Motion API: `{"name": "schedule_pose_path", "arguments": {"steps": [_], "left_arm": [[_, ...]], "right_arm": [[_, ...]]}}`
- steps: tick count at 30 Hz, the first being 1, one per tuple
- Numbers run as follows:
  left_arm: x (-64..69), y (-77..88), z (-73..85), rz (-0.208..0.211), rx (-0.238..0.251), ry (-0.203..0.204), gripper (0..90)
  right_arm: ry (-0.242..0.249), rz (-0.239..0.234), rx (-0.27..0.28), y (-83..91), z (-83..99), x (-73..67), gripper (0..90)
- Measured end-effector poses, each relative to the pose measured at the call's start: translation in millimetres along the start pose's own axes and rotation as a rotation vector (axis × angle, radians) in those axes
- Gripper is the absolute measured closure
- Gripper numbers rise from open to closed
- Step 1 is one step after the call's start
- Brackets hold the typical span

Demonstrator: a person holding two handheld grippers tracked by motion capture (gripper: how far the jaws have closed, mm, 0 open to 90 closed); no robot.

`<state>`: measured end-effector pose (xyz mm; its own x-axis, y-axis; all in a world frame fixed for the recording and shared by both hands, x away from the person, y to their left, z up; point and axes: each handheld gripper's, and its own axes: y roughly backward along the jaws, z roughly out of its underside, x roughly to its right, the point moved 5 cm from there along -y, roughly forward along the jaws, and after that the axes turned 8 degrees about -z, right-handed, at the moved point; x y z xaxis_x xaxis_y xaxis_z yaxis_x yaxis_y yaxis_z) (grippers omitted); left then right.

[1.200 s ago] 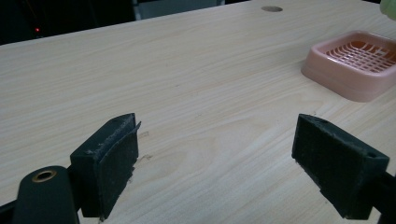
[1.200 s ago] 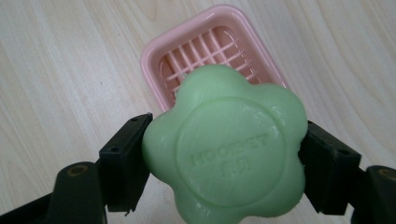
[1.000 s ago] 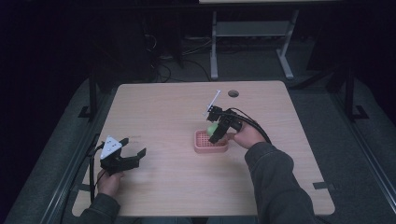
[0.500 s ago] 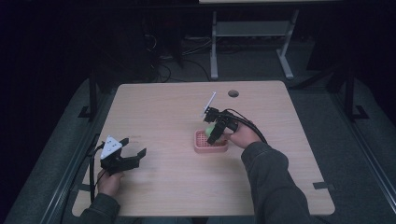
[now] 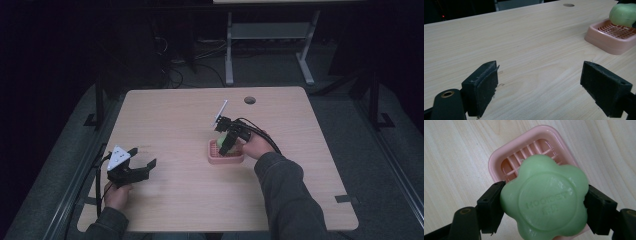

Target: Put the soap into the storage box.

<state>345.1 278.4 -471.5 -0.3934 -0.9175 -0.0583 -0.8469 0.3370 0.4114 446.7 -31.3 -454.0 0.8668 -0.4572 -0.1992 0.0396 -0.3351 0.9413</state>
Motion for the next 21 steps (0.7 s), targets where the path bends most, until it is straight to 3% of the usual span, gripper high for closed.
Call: {"name": "schedule_pose_path", "arguments": {"steps": [21], "left_arm": [[-1.8,0.6,-0.7,-0.006,0.005,0.002,14.2]], "right_arm": [[-0.016,-0.004,-0.009,-7.1,0.4,4.0,25.8]]}}
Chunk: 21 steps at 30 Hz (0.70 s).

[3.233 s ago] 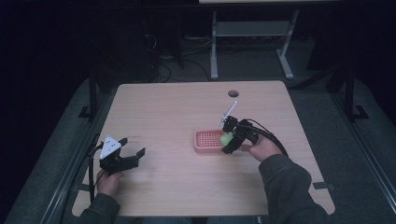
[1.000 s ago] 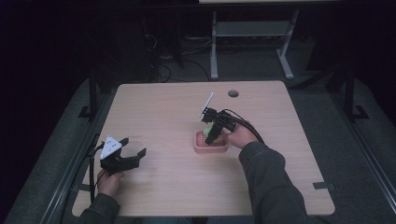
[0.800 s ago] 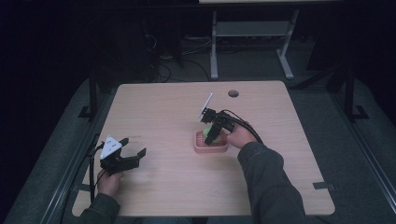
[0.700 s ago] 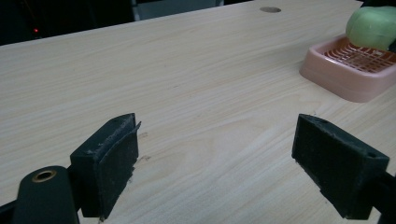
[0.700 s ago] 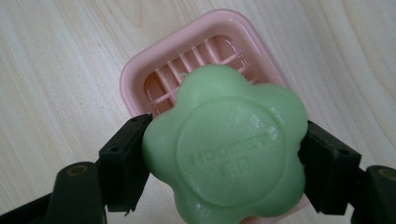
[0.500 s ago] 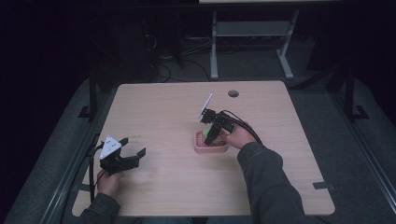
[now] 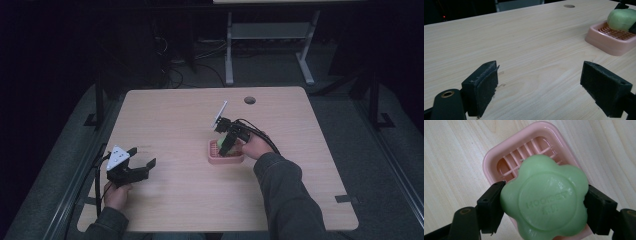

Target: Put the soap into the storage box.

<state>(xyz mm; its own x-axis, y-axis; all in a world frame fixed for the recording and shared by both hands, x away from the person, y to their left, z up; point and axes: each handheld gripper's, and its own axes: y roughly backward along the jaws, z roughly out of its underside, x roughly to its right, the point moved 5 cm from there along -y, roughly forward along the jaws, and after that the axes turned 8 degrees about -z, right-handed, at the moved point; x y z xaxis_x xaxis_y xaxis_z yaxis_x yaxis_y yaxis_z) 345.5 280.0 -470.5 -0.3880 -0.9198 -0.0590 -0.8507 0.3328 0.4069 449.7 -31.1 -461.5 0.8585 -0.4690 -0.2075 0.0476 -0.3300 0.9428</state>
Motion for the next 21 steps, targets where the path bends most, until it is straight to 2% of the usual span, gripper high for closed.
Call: {"name": "schedule_pose_path", "arguments": {"steps": [21], "left_arm": [[-0.4,-0.7,0.0,-0.002,-0.003,0.0,14.3]], "right_arm": [[-0.019,-0.015,0.006,-2.1,3.0,2.6,25.5]]}}
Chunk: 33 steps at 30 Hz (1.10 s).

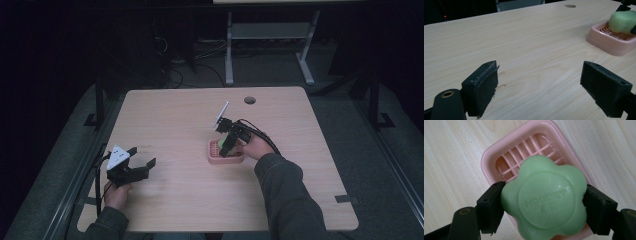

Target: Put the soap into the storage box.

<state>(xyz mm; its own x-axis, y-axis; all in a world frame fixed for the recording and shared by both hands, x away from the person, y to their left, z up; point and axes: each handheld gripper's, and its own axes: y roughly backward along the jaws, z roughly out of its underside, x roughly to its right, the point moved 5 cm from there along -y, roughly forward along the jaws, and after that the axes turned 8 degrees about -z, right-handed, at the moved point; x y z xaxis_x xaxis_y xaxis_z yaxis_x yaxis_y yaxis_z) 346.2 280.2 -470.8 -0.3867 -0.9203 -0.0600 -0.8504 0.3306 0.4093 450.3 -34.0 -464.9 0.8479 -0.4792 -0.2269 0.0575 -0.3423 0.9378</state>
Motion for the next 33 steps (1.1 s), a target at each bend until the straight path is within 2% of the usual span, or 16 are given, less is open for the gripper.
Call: {"name": "schedule_pose_path", "arguments": {"steps": [6,18,23,33], "left_arm": [[0.2,0.5,-0.5,0.0,0.005,0.002,14.3],[0.9,1.0,-0.9,0.004,0.005,-0.003,14.2],[1.2,1.2,-0.4,0.004,0.001,-0.006,14.2],[1.1,1.0,-0.3,0.003,0.001,-0.006,14.3]], "right_arm": [[-0.003,-0.001,0.01,0.5,-0.4,-0.3,25.3],[-0.028,-0.017,0.052,12.4,5.2,-1.1,24.8],[-0.029,-0.022,0.085,20.7,7.0,-2.9,24.1],[-0.02,-0.02,0.115,29.0,11.3,-2.8,23.9]]}}
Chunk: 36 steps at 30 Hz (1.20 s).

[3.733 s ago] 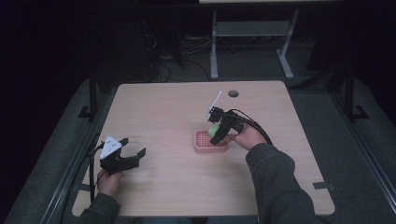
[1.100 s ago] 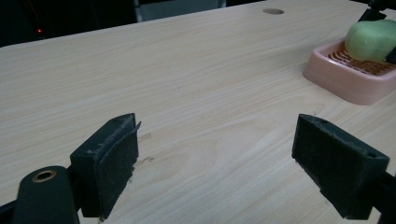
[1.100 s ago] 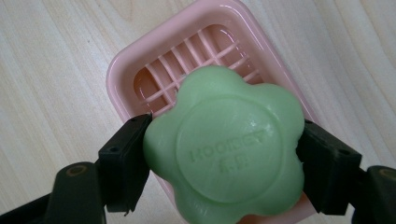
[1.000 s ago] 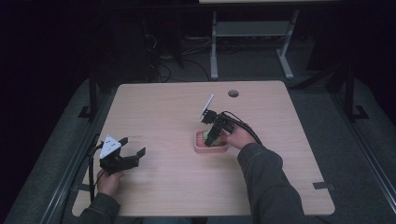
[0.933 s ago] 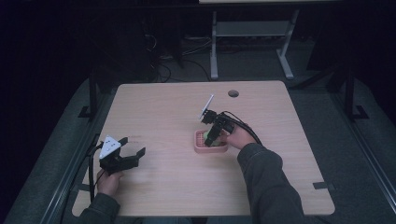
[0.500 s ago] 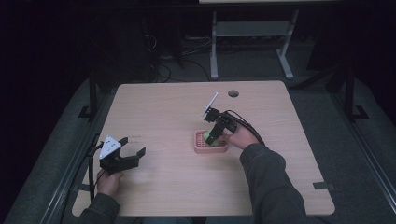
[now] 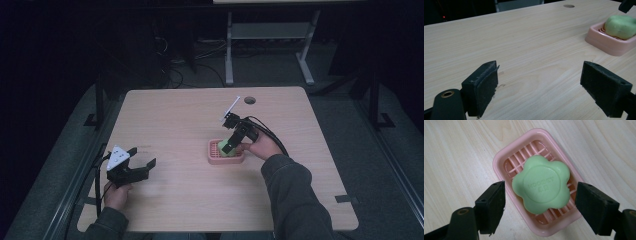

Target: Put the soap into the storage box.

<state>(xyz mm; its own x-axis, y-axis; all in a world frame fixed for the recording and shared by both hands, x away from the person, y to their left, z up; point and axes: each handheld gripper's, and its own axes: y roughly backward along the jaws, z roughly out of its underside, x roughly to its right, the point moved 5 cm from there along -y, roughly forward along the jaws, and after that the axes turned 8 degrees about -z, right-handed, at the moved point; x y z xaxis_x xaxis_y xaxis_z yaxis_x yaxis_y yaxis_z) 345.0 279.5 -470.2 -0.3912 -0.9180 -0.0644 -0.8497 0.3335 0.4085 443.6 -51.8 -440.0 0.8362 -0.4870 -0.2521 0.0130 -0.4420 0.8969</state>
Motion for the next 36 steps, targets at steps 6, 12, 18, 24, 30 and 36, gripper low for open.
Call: {"name": "schedule_pose_path", "arguments": {"steps": [6,12,18,24,30,36], "left_arm": [[-0.4,-0.1,-0.1,-0.002,0.001,0.0,14.2],[0.0,-0.2,-0.1,0.0,0.002,0.0,14.2],[-0.1,-0.1,0.1,-0.002,-0.001,-0.002,14.2],[0.2,-0.2,0.0,-0.001,0.0,-0.003,14.2],[0.5,-0.2,0.1,0.0,-0.001,-0.003,14.2],[0.5,-0.2,0.1,-0.001,-0.001,-0.003,14.2]], "right_arm": [[0.0,0.003,0.014,5.6,2.0,-0.2,23.9],[-0.002,0.002,0.022,11.0,5.0,-0.9,23.8],[-0.009,0.001,0.031,15.1,7.6,-0.3,23.8],[-0.016,0.002,0.036,19.3,11.2,-0.1,23.8],[-0.02,0.005,0.042,23.7,15.5,0.7,23.6],[-0.026,0.0,0.054,27.2,20.1,0.6,23.4]]}}
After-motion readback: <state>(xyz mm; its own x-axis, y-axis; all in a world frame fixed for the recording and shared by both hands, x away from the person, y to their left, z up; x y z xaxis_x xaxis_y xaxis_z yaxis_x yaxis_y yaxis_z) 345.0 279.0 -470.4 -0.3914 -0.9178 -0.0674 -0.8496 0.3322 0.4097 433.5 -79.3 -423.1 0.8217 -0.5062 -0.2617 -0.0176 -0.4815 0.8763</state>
